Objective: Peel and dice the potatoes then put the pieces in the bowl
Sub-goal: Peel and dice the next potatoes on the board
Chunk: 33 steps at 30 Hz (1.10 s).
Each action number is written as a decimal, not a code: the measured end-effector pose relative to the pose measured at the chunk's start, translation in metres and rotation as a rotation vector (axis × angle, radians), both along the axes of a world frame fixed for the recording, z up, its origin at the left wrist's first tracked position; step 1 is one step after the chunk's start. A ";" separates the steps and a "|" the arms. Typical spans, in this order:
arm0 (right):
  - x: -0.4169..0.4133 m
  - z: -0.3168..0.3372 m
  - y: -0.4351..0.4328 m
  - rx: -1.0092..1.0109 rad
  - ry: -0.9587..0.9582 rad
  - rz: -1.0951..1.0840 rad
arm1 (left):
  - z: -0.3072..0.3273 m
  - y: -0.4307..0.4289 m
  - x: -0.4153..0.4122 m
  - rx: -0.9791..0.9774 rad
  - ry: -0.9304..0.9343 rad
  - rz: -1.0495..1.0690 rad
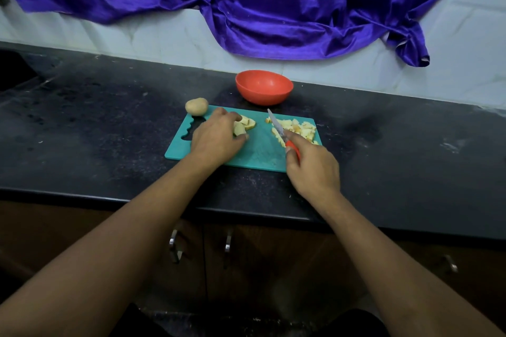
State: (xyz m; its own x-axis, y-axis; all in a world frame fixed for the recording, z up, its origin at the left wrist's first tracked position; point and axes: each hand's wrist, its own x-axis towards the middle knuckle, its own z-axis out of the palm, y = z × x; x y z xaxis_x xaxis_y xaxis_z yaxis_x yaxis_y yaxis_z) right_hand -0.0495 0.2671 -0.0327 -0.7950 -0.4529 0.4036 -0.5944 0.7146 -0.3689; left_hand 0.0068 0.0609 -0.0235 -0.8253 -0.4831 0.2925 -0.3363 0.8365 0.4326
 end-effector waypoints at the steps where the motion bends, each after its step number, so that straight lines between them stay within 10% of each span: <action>1: 0.001 0.001 0.000 -0.001 -0.001 -0.002 | 0.001 0.000 -0.003 -0.030 -0.029 -0.002; 16: 0.003 0.001 0.000 -0.003 -0.016 0.010 | -0.014 -0.004 0.032 0.348 0.148 -0.249; 33: 0.066 0.008 -0.017 0.252 0.047 0.097 | -0.017 -0.001 0.034 0.169 0.212 -0.203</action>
State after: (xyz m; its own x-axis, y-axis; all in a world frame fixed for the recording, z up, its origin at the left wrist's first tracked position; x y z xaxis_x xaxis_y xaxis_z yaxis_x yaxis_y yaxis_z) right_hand 0.0169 0.2504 -0.0245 -0.7259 -0.6169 0.3042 -0.6770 0.7190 -0.1572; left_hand 0.0404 0.0599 -0.0405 -0.8391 -0.3710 0.3979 -0.0576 0.7879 0.6131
